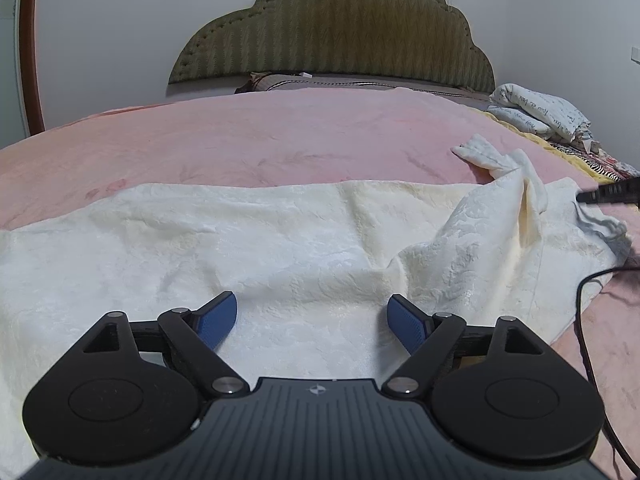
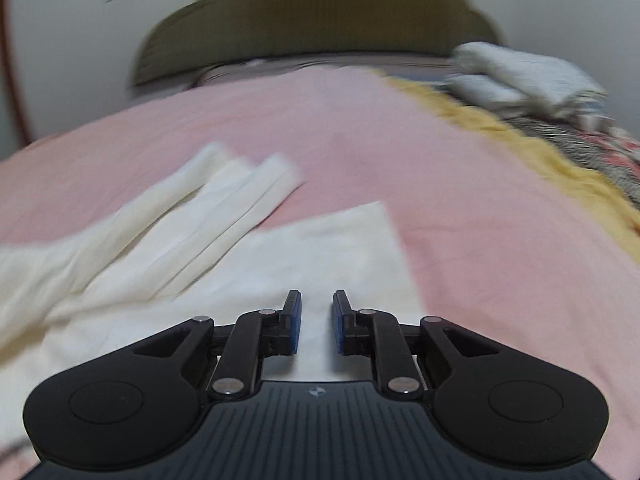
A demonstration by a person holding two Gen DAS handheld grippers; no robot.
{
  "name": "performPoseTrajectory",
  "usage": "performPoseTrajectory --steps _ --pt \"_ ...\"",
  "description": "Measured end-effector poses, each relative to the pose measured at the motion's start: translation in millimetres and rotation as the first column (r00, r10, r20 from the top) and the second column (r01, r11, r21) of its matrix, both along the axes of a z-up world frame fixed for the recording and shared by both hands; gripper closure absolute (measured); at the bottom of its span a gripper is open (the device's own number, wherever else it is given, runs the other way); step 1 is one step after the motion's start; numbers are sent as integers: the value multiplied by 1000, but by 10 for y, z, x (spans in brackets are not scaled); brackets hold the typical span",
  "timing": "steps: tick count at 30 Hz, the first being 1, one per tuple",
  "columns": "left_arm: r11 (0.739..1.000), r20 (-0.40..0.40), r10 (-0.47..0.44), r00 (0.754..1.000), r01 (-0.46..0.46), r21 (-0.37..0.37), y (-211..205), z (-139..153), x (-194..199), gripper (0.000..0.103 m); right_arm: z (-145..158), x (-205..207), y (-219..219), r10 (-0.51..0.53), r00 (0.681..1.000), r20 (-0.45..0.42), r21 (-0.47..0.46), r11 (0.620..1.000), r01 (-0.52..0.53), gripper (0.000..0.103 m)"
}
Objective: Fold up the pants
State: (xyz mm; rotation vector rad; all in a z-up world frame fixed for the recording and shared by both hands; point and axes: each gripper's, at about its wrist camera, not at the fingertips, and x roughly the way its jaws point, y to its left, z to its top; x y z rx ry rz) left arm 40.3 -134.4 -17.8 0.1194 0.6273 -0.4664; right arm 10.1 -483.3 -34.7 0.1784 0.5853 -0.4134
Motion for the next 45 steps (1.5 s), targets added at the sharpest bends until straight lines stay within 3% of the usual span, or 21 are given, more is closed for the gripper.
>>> performPoseTrajectory --steps 3,4,6,7,8,11,15,18,20,22,25,28,30,33,35,37,39,43,45 --pt "1000 0 -1 1000 1 0 2 -5 1 18 168 173 217 92 994 66 29 995 -94 85" --pt "1000 -1 -1 1000 1 -2 2 -6 2 18 205 266 304 114 991 71 27 993 -116 77" --pt "1000 -3 -3 1000 3 -6 11 -9 8 18 252 477 465 141 987 73 10 990 -142 47" --pt "1000 -4 -5 1000 5 -10 13 -10 10 17 273 578 549 143 986 82 -3 990 -143 24" --pt "1000 -6 -8 1000 8 -15 28 -15 19 17 289 663 616 145 985 94 -16 989 -144 18" --pt "999 -15 -17 1000 17 -40 62 -19 41 14 306 988 780 171 982 76 -12 985 -171 18" --pt "997 -26 -27 999 25 -69 94 -23 68 11 150 1430 907 179 980 -86 -24 983 -181 18" --pt "997 -29 -32 999 30 -78 111 -25 78 10 9 1572 995 54 975 -215 -251 962 -109 18" --pt "996 -31 -34 999 31 -82 119 -25 83 9 -14 1488 972 -19 978 -208 -351 935 -56 14" --pt "996 -32 -36 999 33 -81 118 -26 91 9 23 1319 840 -26 987 -160 -296 955 -23 13" --pt "997 -31 -37 999 35 -73 107 -30 90 8 41 1069 611 75 994 -83 -99 992 -83 14" --pt "997 -31 -37 999 35 -73 105 -30 90 8 4 925 422 144 990 -5 86 986 -143 14" --pt "997 -32 -37 999 34 -74 101 -30 89 8 -11 871 378 127 991 27 107 986 -130 15" --pt "997 -32 -37 999 34 -74 102 -29 88 8 20 939 514 114 993 -11 8 993 -114 14" --pt "996 -33 -37 999 35 -77 96 -26 92 8 21 1056 705 136 987 -90 -99 984 -145 13" --pt "996 -34 -39 999 36 -82 97 -26 93 8 1 1151 914 135 978 -158 -236 957 -170 9" --pt "996 -35 -39 999 36 -86 99 -24 89 8 -10 1188 1022 93 981 -172 -356 922 -150 8" --pt "995 -37 -40 999 37 -90 106 -29 96 7 49 1003 778 -68 994 -89 -399 917 27 1" --pt "995 -37 -40 999 37 -89 110 -27 92 7 47 852 635 -205 977 -55 -468 870 156 1"
